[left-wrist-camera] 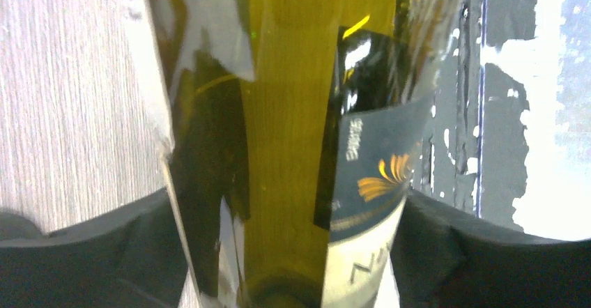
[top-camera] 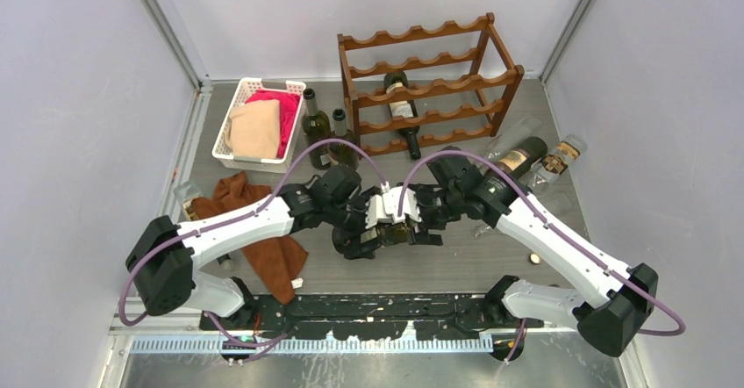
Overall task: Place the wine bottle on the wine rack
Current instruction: Pick up the wine bottle from the center of the board, then place the wine bottle in the wine rack.
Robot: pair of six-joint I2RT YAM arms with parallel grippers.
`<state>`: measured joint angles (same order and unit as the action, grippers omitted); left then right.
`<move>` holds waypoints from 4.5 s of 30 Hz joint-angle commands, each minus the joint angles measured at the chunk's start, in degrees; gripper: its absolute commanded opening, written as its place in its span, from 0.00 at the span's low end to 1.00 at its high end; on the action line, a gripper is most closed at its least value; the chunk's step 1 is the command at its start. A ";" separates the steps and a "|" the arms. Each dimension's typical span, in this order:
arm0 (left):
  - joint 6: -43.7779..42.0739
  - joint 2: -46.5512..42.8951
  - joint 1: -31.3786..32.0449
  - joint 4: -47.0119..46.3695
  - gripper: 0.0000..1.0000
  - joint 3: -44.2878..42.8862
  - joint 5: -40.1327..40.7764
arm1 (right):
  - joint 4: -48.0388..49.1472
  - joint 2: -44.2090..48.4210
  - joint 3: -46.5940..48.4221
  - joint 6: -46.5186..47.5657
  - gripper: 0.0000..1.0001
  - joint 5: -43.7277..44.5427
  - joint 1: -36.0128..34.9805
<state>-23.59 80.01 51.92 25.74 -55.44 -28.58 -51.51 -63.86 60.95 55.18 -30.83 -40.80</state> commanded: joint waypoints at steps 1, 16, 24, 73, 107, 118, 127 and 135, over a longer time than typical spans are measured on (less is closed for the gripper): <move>2.16 -5.26 -0.01 -11.49 1.00 2.34 -2.65 | 0.84 3.85 -0.37 -3.67 0.01 -0.68 1.90; 16.78 -18.51 -0.22 -12.00 1.00 -0.08 4.09 | 3.93 19.14 -10.76 -16.61 0.01 -4.56 12.29; 31.36 -13.22 -3.96 -4.91 0.99 -22.76 10.63 | 9.13 26.46 -15.29 -28.99 0.01 -3.94 18.31; 49.07 29.15 -32.23 -4.39 0.78 -64.19 29.58 | 74.85 -5.10 -25.36 -74.39 0.01 20.93 15.83; 45.08 21.21 -32.88 -11.77 0.74 -50.82 26.80 | 86.93 -30.52 -9.10 -75.11 0.16 50.51 5.97; 43.99 12.60 -33.98 -13.40 0.75 -39.04 26.80 | 88.69 -42.02 -1.40 -72.88 0.67 50.61 6.59; 43.94 8.08 -34.51 -15.07 0.75 -33.91 25.31 | 89.14 -46.60 4.06 -68.17 0.96 48.70 7.68; 43.98 3.01 -35.04 -17.45 0.77 -28.64 24.42 | 86.67 -42.83 1.57 -67.36 1.00 45.23 7.58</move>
<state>21.52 87.96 17.47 14.09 -85.30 -3.09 31.66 -111.48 62.04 -13.78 15.99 -33.47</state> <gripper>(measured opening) 0.767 0.996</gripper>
